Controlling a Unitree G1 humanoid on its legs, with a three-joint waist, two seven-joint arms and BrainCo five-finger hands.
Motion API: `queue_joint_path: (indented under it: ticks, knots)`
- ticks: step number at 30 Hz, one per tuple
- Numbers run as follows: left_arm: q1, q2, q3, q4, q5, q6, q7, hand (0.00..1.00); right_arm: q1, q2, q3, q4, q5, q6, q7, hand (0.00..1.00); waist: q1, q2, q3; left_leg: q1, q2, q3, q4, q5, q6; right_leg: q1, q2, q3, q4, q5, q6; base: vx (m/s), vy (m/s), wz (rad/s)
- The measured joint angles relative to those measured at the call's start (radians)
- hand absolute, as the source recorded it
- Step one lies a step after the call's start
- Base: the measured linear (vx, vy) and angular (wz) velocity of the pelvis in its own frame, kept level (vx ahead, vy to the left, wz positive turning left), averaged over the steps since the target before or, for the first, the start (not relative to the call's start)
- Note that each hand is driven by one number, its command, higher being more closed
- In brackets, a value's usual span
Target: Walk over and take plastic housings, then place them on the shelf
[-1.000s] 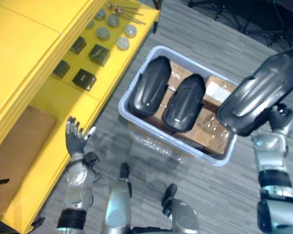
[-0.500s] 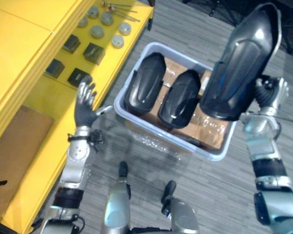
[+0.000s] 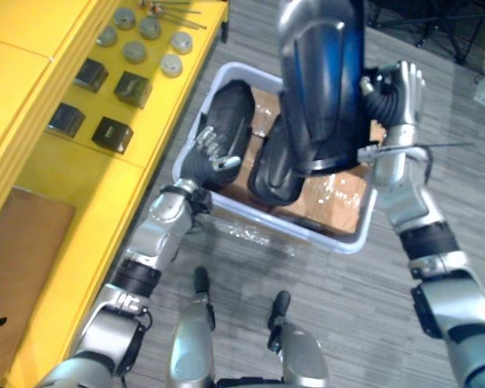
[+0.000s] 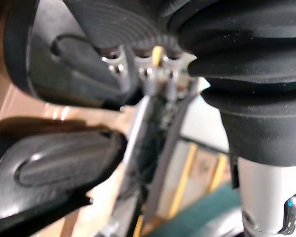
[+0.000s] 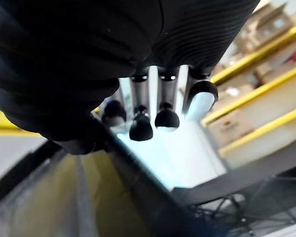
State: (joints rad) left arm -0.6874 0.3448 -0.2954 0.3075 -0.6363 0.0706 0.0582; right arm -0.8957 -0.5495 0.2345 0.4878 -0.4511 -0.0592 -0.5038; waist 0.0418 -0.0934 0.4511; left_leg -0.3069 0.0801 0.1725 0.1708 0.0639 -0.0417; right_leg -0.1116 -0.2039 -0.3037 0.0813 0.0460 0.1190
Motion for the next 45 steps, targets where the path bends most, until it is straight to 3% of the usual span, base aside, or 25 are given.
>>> queue_joint_path:
  ticks: [4, 8, 13, 18, 22, 26, 34, 38, 43, 45]
  knots:
    - [-0.029, -0.01, -0.027, 0.03, -0.056, 0.0, 0.0, 0.0, -0.01, 0.0, 0.031, 0.032, -0.015, -0.01, 0.001, 1.0, -0.005, 0.004, -0.002, 0.006, 0.0, 0.0, -0.018, 0.011, 0.003, -0.001, 0.003, 0.001, 0.0, 0.001, 0.001, -0.06, 0.011, 0.01]
    - [-0.041, -0.04, -0.034, 0.041, -0.103, 0.0, 0.001, 0.0, -0.014, 0.008, 0.037, 0.051, -0.017, -0.018, 0.001, 1.0, -0.003, 0.031, -0.016, 0.01, -0.003, 0.001, -0.048, 0.032, 0.005, -0.011, 0.003, 0.0, 0.0, 0.005, 0.002, -0.01, 0.004, 0.0]
    - [-0.073, -0.065, -0.057, 0.049, -0.101, -0.001, 0.017, 0.0, -0.03, 0.032, 0.084, 0.084, -0.038, -0.048, 0.002, 1.0, -0.004, 0.038, -0.019, 0.029, -0.003, 0.003, -0.077, 0.051, -0.001, -0.008, 0.004, 0.002, 0.001, 0.006, 0.001, 0.0, 0.003, -0.02]
    - [-0.104, -0.105, -0.08, 0.082, -0.098, -0.002, 0.041, 0.0, -0.053, 0.067, 0.104, 0.138, -0.053, -0.043, 0.002, 1.0, -0.007, 0.039, -0.019, 0.031, -0.003, 0.003, -0.077, 0.053, -0.002, -0.008, 0.004, 0.002, 0.001, 0.006, 0.001, 0.0, 0.0, 0.0]
    - [-0.104, -0.124, -0.093, 0.111, -0.091, -0.002, 0.069, 0.0, -0.054, 0.077, 0.108, 0.162, -0.053, -0.036, 0.002, 1.0, -0.004, 0.06, -0.029, 0.043, -0.006, 0.005, -0.105, 0.065, -0.003, -0.008, 0.004, 0.002, 0.001, 0.006, 0.001, 0.0, 0.0, 0.0]
    - [-0.103, -0.128, -0.11, 0.129, -0.088, -0.003, 0.089, 0.0, -0.062, 0.078, 0.135, 0.186, -0.053, -0.017, -0.001, 1.0, -0.005, 0.077, -0.039, 0.048, -0.004, 0.004, -0.118, 0.073, -0.005, -0.009, 0.007, 0.002, 0.001, 0.006, 0.001, 0.0, 0.0, 0.0]
    - [-0.098, -0.139, -0.111, 0.144, -0.062, -0.012, 0.097, 0.0, -0.079, 0.079, 0.14, 0.251, -0.041, 0.089, 0.0, 1.0, -0.007, 0.077, -0.038, 0.062, -0.005, 0.004, -0.155, 0.09, -0.006, -0.012, 0.009, 0.002, 0.001, 0.006, 0.0, 0.0, 0.0, 0.0]
    - [-0.094, -0.139, -0.11, 0.145, -0.061, -0.062, 0.131, 0.0, -0.093, 0.079, 0.138, 0.306, 0.009, 0.147, 0.0, 1.0, -0.006, 0.079, -0.038, 0.062, -0.007, 0.004, -0.168, 0.098, -0.006, -0.018, 0.009, 0.001, 0.001, 0.006, 0.0, 0.0, 0.0, 0.0]
    - [-0.092, -0.161, -0.088, 0.143, -0.045, -0.131, 0.213, 0.0, -0.098, 0.079, 0.091, 0.357, 0.047, 0.164, -0.006, 1.0, -0.006, 0.083, -0.036, 0.062, -0.008, 0.002, -0.168, 0.099, -0.006, -0.018, 0.008, 0.0, 0.001, 0.006, -0.001, 0.0, 0.0, 0.0]
    - [-0.092, -0.167, -0.07, 0.14, -0.012, -0.136, 0.251, 0.0, -0.1, 0.079, 0.075, 0.358, 0.057, 0.171, -0.027, 1.0, -0.007, 0.088, -0.034, 0.063, -0.008, 0.001, -0.167, 0.099, -0.006, -0.018, 0.008, -0.001, 0.003, 0.005, -0.001, 0.0, 0.0, 0.0]
